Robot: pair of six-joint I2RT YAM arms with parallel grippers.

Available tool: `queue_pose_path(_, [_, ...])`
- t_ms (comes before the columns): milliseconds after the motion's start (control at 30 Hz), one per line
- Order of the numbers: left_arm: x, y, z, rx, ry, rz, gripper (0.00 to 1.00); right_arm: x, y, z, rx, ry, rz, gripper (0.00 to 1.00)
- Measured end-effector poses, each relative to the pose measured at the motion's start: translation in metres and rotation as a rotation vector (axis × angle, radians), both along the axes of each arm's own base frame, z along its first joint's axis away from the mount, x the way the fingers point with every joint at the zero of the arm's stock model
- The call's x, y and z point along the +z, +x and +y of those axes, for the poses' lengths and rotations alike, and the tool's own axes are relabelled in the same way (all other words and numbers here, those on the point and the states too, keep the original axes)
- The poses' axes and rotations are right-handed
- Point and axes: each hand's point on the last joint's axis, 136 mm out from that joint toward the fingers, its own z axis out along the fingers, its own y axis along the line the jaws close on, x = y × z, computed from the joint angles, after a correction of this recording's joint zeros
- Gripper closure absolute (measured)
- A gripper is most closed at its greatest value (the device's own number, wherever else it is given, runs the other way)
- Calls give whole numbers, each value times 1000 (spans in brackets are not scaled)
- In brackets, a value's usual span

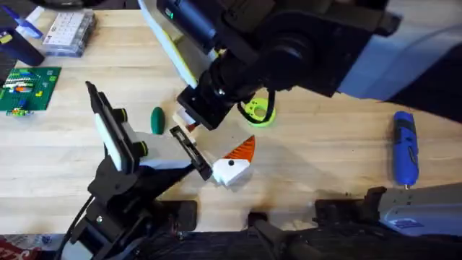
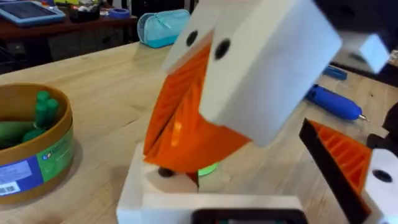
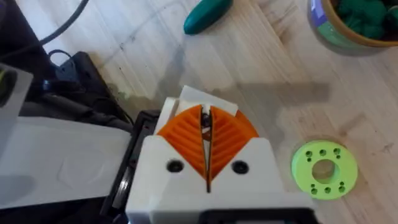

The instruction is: Pick up the gripper from the table and insert it into the empty holder that is missing its gripper. Then pick up a screw, insert it into the mounting hole, and use the screwdriver to tighten it. Finally, clean up the table by picking up the vegetable and placing it into the bucket.

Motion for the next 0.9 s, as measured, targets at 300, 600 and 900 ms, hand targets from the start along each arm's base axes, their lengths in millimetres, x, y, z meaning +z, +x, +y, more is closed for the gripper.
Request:
queue_pose_path(300, [0,0,0,-1,0,0,10,-1,-1,-1,-2,-8,3,995])
queue_pose_path(600, [0,0,0,-2,-2,4,10,-1,-3,-1,0,-5,15,797])
queue_pose_path(900, [0,0,0,-1,2,-2,10,-2,0,-8,-23,-27,8,415])
